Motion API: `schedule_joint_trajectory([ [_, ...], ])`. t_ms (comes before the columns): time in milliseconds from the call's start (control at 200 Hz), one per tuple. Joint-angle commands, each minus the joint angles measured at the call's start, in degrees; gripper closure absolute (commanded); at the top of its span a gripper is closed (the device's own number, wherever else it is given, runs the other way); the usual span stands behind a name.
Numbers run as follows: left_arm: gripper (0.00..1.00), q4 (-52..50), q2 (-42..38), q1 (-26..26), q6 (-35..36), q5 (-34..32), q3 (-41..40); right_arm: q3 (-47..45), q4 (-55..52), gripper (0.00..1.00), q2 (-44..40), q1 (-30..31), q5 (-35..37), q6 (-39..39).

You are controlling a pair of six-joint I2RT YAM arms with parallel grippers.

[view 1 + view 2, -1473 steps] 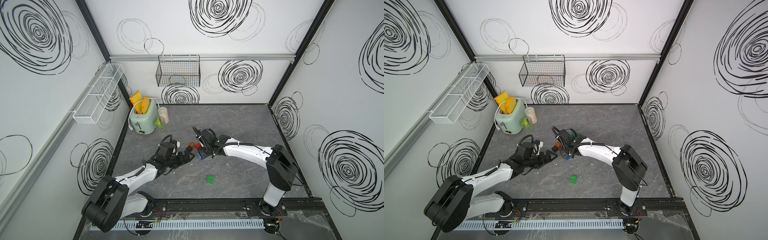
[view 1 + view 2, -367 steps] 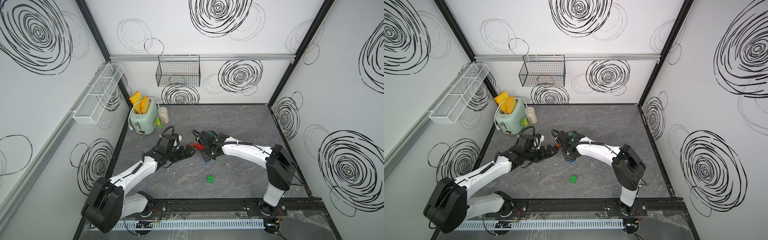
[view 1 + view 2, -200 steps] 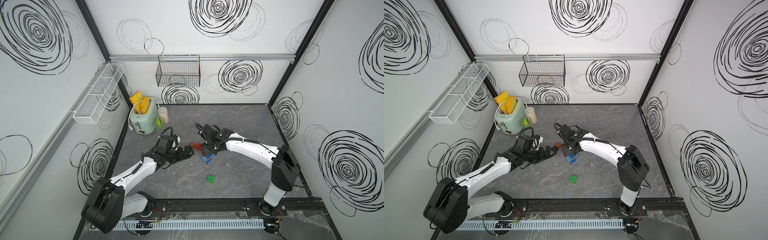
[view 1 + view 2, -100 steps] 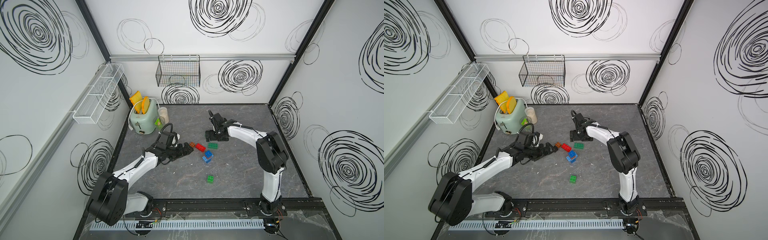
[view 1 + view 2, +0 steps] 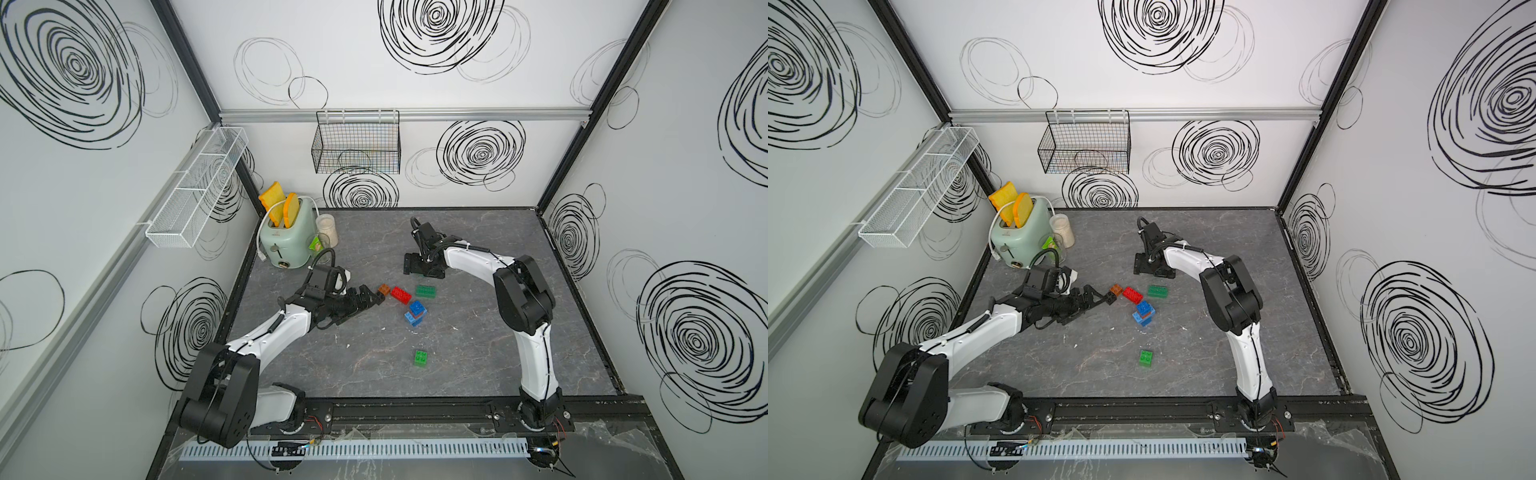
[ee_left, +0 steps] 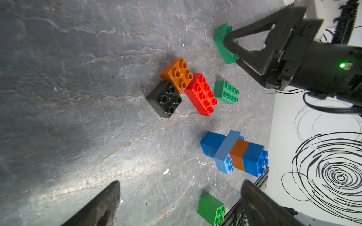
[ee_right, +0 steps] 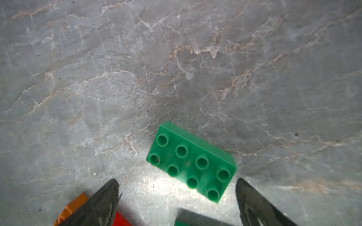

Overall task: Assemble the letter f with lego
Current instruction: Pick up the lego brick from the center of the board.

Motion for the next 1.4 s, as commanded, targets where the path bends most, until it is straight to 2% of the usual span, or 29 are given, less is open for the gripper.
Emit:
schedule_joint_trajectory([
  [0, 0.02, 2.72, -1.06, 0.83, -0.70, 1.55, -1.25, 1.53, -0.96, 0.09, 1.82, 0.22, 1.68, 3.53],
  [500, 0.02, 3.43, -2.16, 1.95, -1.23, 2.81, -2.32, 6.43, -2.48, 0.22, 7.91, 2.07, 4.29, 7.53],
  [705, 0.02, 3.59, -2.27, 2.53, -1.23, 3.02, -2.57, 8.31, -3.87, 0.25, 10.46, 3.71, 7.25, 5.40],
  [990, 0.02, 3.58, -2.16, 2.57, -1.30, 2.63, -2.65, 5.95, -3.53, 0.24, 9.79, 5.16, 10.45, 0.98],
  [1396, 0.02, 3.08, -1.81, 2.31, -1.03, 1.18, -2.72, 5.14, -1.02, 0.38, 10.11, 5.06, 12.05, -2.09],
])
